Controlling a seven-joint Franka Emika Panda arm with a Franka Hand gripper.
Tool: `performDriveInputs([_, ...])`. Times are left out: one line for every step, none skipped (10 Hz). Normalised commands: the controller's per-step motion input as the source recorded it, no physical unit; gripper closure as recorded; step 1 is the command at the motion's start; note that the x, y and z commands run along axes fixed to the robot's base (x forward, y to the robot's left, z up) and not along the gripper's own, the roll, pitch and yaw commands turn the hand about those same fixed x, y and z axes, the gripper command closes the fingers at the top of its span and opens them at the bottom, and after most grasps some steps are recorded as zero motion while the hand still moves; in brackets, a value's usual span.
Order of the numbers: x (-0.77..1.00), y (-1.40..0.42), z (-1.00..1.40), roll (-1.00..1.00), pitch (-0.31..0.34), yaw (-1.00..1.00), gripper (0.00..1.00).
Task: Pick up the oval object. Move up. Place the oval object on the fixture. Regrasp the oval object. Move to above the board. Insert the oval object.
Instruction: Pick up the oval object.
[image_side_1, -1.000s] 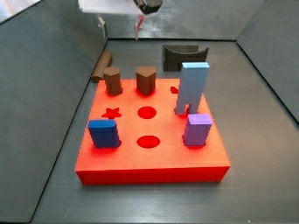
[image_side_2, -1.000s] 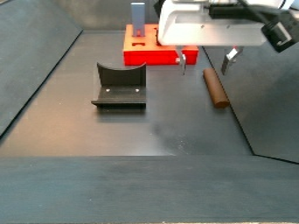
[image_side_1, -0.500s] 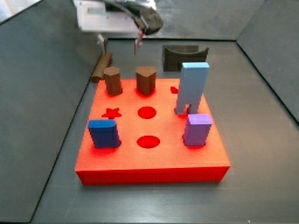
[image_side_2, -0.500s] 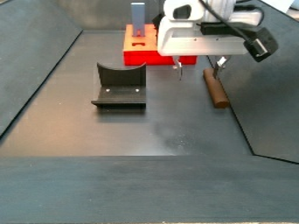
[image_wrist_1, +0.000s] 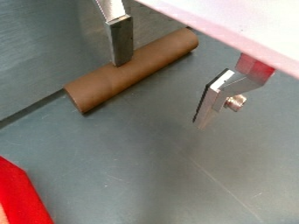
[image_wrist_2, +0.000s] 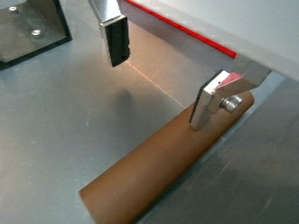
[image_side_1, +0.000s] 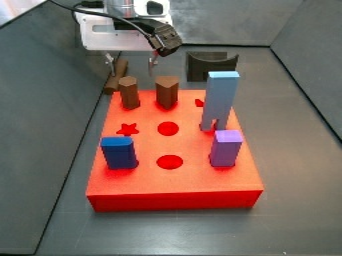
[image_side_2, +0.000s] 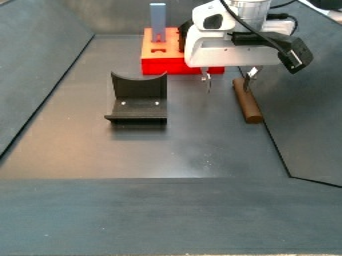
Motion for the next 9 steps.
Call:
performDriveInputs([-0.33,-0.23,0.35,0.15,-0.094,-0.08,0.00])
performDriveInputs([-0.33,-0.25,0.49,0.21,-0.101,-0.13,0.00])
performDriveInputs([-0.73,-0.27,-0.04,0.14,-0.181,-0.12,0.00])
performDriveInputs([-0.43,-0.31,-0.37,0.10,-0.153,-0.01,0.00])
performDriveInputs([0.00,-0.26,-0.57,0.00,-0.164,0.00,0.00])
performDriveInputs([0.03,-0.09,-0.57,-0.01,-0.107,0.00,0.00])
performDriveInputs([0.20,0.00,-0.48,-0.01,-0.020,0.00,0.00])
performDriveInputs([0.49,0.04,-0.35,-0.05,0.019,0.00,0.00])
performDriveInputs([0.25,0.02,-0.43,-0.03,0.000,0.01,0.00])
